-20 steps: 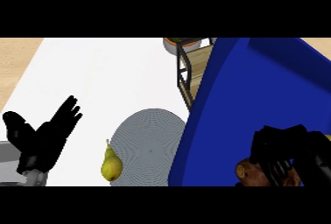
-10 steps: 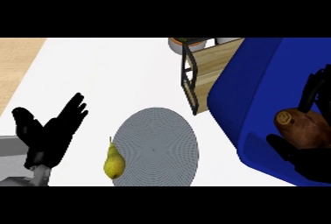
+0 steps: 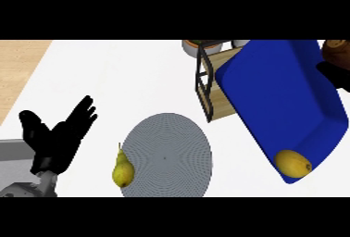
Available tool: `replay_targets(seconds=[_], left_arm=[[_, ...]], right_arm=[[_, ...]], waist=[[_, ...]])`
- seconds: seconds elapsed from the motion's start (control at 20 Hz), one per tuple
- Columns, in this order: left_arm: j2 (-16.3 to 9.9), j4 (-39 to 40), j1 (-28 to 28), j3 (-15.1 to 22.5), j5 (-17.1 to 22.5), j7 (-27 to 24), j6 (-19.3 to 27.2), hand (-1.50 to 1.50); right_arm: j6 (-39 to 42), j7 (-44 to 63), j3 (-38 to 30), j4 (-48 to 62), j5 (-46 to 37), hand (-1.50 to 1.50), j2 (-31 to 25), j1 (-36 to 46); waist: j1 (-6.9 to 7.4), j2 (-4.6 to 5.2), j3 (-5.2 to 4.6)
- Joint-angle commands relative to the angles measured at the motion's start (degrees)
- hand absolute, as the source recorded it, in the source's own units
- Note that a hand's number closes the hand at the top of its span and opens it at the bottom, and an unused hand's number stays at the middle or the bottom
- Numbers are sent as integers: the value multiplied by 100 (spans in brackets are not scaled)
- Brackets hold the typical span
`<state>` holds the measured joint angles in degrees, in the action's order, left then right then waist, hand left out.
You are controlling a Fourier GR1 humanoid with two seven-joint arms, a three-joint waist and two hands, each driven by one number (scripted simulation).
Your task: Pick the sweet potato from the tray and place it in the tiered shelf
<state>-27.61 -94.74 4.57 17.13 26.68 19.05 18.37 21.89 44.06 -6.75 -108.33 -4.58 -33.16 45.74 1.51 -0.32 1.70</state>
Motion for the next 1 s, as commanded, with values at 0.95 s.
replay_targets(seconds=[0.95], left_arm=[[155,994,-235,-90,-88,-270,-166,0]], right_arm=[[-293,-2525,570,3424,-1376,150,42,1155]], waist=[[53,141,-178]])
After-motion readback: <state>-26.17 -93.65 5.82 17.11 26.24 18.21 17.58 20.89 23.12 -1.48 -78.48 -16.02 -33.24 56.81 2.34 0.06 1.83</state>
